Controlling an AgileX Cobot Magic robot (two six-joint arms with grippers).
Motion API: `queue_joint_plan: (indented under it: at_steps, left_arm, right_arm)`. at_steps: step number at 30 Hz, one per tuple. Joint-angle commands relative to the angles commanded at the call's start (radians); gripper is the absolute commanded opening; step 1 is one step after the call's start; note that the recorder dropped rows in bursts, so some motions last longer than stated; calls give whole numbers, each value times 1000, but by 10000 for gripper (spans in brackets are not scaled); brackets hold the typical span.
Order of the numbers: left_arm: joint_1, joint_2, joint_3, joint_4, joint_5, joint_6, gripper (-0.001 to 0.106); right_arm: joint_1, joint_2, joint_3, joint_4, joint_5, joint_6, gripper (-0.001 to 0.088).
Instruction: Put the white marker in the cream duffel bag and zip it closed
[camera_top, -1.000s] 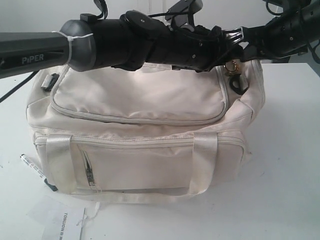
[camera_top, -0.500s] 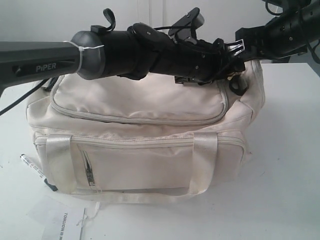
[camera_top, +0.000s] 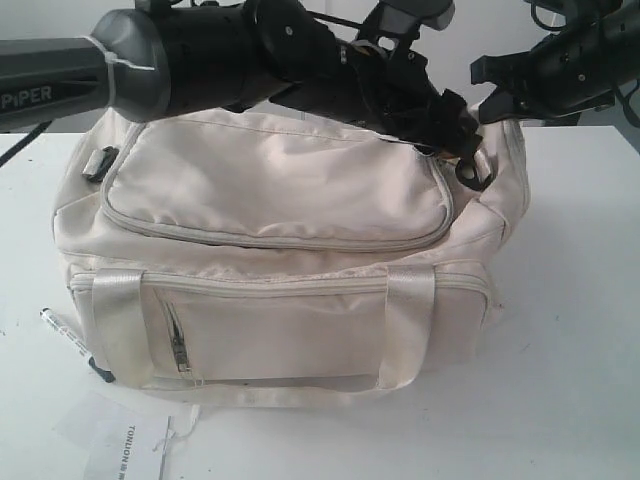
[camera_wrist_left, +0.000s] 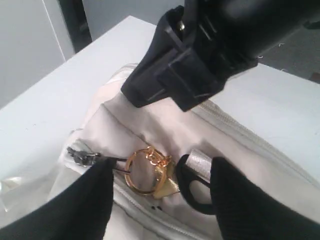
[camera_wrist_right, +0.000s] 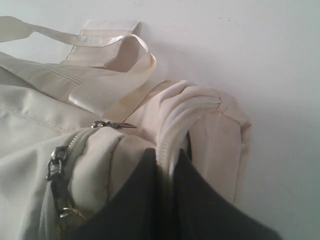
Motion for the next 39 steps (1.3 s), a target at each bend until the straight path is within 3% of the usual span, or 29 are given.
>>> queue_joint_plan:
  at_steps: [3,6,15,21,29,39]
  left_arm:
    - [-8,18,0,-46,-15,-27,729]
    - [-38,46,0,-46,-109,-22,789]
    - [-45,97,0,3,-235,61,753]
    - [-43,101,0,22,-204,181,517]
    - [-43,99,0,47,-148,198,12]
    - [-40,43,0,64,-116,200,0]
  right_arm:
    - [0,0,0,0,0,0,0]
    - [0,0,0,0,0,0,0]
    - [0,0,0,0,0,0,0]
    - [0,0,0,0,0,0,0]
    - [0,0,0,0,0,0,0]
    - [0,0,0,0,0,0,0]
